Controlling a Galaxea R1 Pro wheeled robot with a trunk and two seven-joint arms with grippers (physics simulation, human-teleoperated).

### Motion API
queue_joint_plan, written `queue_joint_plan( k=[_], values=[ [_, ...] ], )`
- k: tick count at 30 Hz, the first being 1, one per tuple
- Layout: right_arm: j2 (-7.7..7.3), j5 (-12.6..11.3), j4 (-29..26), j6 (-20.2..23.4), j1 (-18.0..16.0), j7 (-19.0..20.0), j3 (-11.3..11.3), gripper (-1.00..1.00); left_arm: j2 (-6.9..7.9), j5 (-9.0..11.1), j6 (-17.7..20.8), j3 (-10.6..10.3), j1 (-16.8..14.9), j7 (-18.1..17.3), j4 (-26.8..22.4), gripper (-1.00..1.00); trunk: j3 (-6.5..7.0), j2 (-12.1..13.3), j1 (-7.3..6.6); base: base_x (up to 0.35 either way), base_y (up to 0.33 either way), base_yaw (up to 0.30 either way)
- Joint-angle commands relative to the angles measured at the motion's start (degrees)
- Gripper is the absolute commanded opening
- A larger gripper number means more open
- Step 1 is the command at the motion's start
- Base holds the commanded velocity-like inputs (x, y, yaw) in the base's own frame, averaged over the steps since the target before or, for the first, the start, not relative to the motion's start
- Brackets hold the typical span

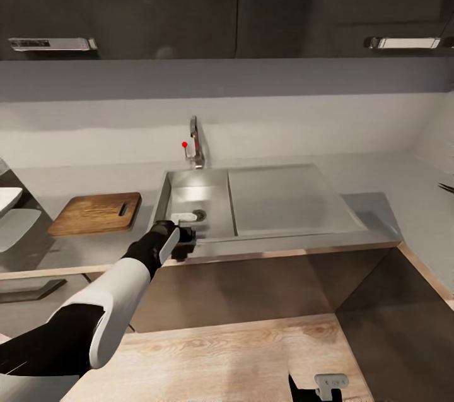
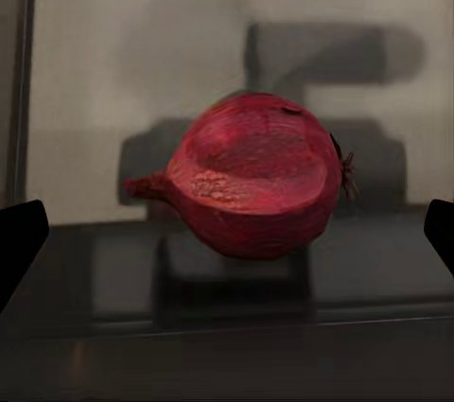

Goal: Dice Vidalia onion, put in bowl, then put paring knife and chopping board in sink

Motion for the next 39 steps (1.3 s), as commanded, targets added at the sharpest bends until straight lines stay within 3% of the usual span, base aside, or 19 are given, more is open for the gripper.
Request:
queue_joint_plan(
  k=[1, 6, 12, 19, 31, 35, 39],
  values=[
    [0.42, 0.5, 0.0, -0.2, -0.1, 0.5, -0.5, 1.0, -0.16, 0.6, 0.4, -0.3, 0.1, 0.4, -0.2, 1.0, -0.08, -0.1, 0.01, 0.0, 0.0, 0.0],
    [0.42, 0.5, 0.0, -0.2, -0.1, 0.5, -0.5, 1.0, -0.13, 0.6, 0.4, -0.3, 0.1, 0.4, -0.3, 1.0, -0.08, -0.1, 0.01, 0.0, 0.0, 0.0],
    [-1.4, 0.5, 0.0, -0.2, -0.1, 0.6, -0.3, 1.0, -0.12, 0.6, 0.4, -0.2, 0.1, 0.4, -0.4, 1.0, -0.08, -0.1, 0.01, 0.0, 0.0, 0.0],
    [-1.82, 0.5, 0.0, -0.2, -0.1, 0.5, -0.3, 1.0, -0.16, 0.6, 0.6, -0.2, 0.1, 0.4, -2.3, 1.0, -0.08, -0.1, 0.01, 0.033, 0.0, 0.0],
    [-1.81, 0.5, 0.0, -0.2, -0.1, 0.3, -0.5, 1.0, -0.42, 0.6, 1.1, -0.2, 0.1, 0.4, -2.9, 1.0, -0.08, -0.1, 0.01, 0.294, 0.0, 0.0],
    [-1.77, 0.5, 0.0, -0.2, -0.1, 0.2, -0.5, 1.0, -0.49, 0.6, 2.3, -0.2, 0.1, 0.4, -3.0, 1.0, -0.08, -0.1, 0.01, 0.235, 0.0, 0.0],
    [-1.76, 0.5, 0.0, -0.2, -0.1, 0.2, -0.5, 1.0, -0.51, 0.6, 10.2, -0.1, 0.1, 0.4, -3.3, 1.0, -0.08, -0.1, 0.01, 0.176, 0.0, 0.0]
  ],
)
